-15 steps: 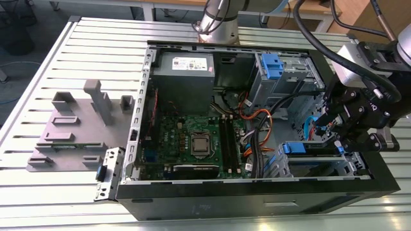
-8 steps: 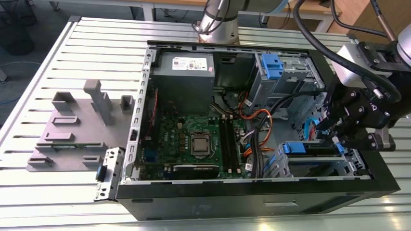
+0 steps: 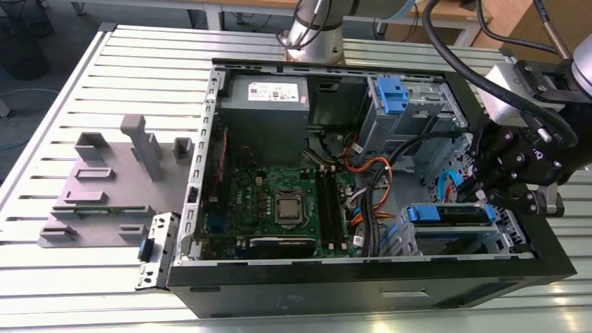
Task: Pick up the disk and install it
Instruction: 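Insert the first disk wire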
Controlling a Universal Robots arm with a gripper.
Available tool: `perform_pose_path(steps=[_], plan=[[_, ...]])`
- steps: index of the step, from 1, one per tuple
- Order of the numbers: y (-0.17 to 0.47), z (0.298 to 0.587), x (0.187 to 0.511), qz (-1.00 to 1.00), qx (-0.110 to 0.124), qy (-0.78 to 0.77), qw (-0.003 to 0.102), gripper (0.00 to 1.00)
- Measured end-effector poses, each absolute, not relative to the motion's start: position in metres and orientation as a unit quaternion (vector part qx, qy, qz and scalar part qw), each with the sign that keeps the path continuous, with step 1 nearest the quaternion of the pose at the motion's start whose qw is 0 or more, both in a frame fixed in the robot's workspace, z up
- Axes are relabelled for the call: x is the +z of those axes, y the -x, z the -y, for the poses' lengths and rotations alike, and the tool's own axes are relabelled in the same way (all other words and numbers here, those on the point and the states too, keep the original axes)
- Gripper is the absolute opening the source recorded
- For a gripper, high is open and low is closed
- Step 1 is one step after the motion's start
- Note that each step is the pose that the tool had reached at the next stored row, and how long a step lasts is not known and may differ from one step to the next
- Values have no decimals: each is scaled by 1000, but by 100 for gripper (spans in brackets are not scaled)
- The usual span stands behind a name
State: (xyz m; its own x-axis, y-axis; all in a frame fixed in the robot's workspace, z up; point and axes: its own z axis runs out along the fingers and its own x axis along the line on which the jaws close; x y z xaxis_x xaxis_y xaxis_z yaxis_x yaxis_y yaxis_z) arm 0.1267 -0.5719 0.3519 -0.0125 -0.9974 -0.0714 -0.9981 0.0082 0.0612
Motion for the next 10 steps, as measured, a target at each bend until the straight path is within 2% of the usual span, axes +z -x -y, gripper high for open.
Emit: perform_pose_path(steps=[10], plan=[[-126, 572, 352, -710, 47, 703, 5, 16]])
